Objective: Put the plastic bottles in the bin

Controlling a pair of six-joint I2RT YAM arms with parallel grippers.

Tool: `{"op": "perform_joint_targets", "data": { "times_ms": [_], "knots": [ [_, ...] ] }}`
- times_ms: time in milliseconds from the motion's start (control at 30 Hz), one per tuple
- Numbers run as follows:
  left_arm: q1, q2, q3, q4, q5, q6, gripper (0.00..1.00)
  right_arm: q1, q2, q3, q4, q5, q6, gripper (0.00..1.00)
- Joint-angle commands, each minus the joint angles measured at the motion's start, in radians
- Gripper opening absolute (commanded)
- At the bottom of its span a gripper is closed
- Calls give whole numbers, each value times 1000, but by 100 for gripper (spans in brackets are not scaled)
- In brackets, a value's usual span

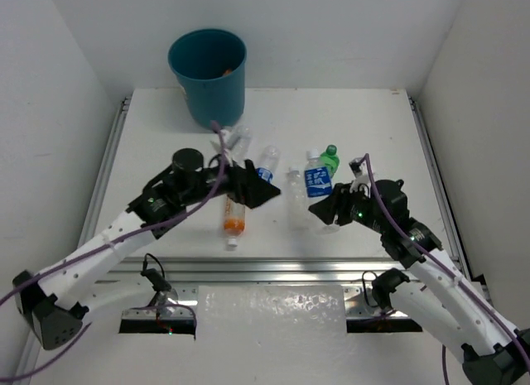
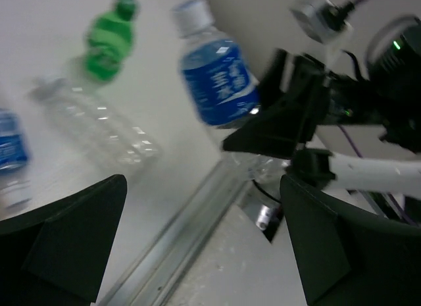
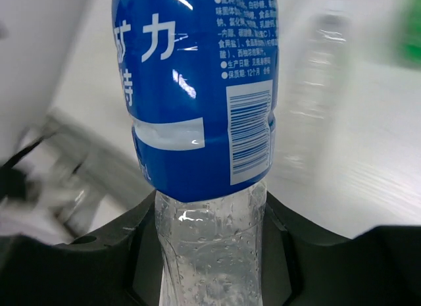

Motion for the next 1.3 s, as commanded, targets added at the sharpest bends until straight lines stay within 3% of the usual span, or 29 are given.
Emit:
{"op": "perform_joint_targets", "data": {
  "times_ms": [0, 67, 167, 433, 500, 533, 633, 667, 700, 733, 767, 833, 867, 967, 1100, 1267],
  "knots": [
    [-178, 82, 61, 222, 91, -30, 100, 2, 22, 99, 120, -555, -224, 20],
    [-269, 130, 90, 284, 70, -22, 100, 5, -6, 92, 212, -625, -182, 20],
    [-320, 181, 130, 266, 10, -2, 100, 4, -30, 102, 269, -728, -165, 20],
    [-329, 219, 155, 287, -22, -7, 100, 4, -29, 102, 301, -861, -179, 21],
    [-329, 222, 160, 314, -4, -7, 95, 5, -26, 101, 315, -901, -178, 21],
    [-329, 227, 161, 325, 8, -5, 89, 5, -26, 99, 320, -895, -176, 22],
    [-329, 227, 176, 338, 18, -8, 11, 5, -30, 102, 312, -848, -179, 39],
    [-329, 225, 184, 328, -1, -7, 0, 4, -41, 105, 302, -785, -181, 68],
    [-329, 216, 193, 286, -78, -2, 0, 4, -47, 112, 256, -742, -194, 87],
    [-326, 210, 227, 250, -155, 2, 0, 5, -55, 122, 230, -658, -199, 99],
    [-323, 204, 250, 200, -327, 8, 0, 5, -72, 127, 207, -604, -208, 99],
    [-265, 195, 334, 103, -482, 12, 0, 4, -84, 144, 105, -488, -251, 99],
    [-230, 204, 377, 71, -590, 9, 0, 5, -87, 150, 37, -358, -257, 99],
    [-64, 254, 549, -38, -779, 10, 0, 4, -80, 176, -82, -160, -265, 99],
    [115, 406, 774, -13, -1057, 142, 0, 4, -89, 194, -151, -110, -267, 99],
    [337, 699, 943, 213, -932, 246, 6, 4, -112, 191, -208, -122, -267, 99]
  ]
}}
